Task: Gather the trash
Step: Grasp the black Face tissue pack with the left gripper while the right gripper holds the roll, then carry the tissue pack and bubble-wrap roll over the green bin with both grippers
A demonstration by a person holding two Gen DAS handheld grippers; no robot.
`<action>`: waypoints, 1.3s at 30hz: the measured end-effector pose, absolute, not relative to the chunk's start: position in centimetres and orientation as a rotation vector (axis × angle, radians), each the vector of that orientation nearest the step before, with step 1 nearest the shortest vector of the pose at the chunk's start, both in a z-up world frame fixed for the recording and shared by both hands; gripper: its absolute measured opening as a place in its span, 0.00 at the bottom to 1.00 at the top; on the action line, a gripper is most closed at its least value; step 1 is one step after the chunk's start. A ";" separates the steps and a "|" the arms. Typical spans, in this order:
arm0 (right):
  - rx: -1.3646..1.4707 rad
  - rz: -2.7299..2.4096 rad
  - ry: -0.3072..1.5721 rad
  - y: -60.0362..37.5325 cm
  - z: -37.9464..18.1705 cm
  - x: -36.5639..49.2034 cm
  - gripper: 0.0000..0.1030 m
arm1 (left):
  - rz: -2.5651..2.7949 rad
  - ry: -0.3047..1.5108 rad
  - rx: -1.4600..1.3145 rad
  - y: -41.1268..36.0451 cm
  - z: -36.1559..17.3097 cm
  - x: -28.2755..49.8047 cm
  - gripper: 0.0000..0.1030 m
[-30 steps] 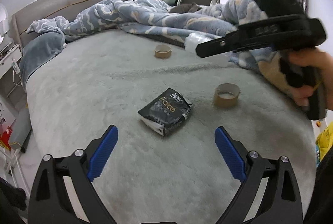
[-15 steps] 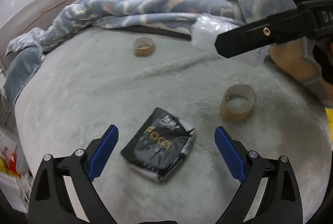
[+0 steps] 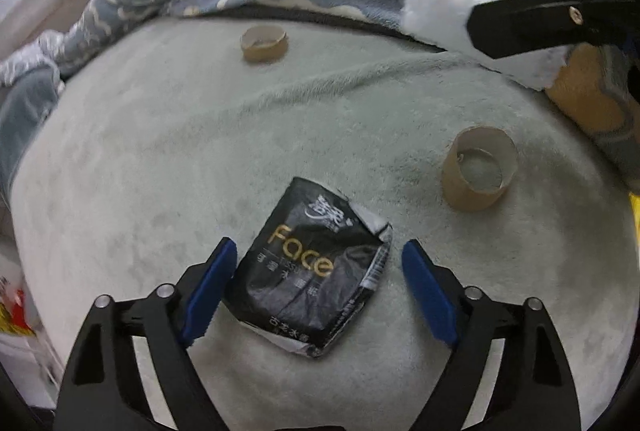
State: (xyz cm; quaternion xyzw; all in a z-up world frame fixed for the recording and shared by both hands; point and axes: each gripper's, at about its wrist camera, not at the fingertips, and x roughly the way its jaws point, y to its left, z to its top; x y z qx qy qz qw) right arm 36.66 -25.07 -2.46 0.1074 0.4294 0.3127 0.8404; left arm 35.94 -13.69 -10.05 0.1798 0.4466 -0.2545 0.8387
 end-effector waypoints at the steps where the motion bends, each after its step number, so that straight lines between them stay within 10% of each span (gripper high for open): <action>1: 0.225 0.662 0.910 -25.0 -2.4 36.7 0.35 | -0.539 0.948 0.368 -13.6 -10.0 35.9 0.76; 7: 0.205 0.663 0.922 -24.5 -2.3 36.4 0.35 | -0.479 0.932 0.276 -12.3 -9.4 35.2 0.60; 39: 0.036 0.772 0.928 -16.6 0.4 29.6 0.35 | -0.106 0.824 -0.032 -1.1 -4.4 19.3 0.60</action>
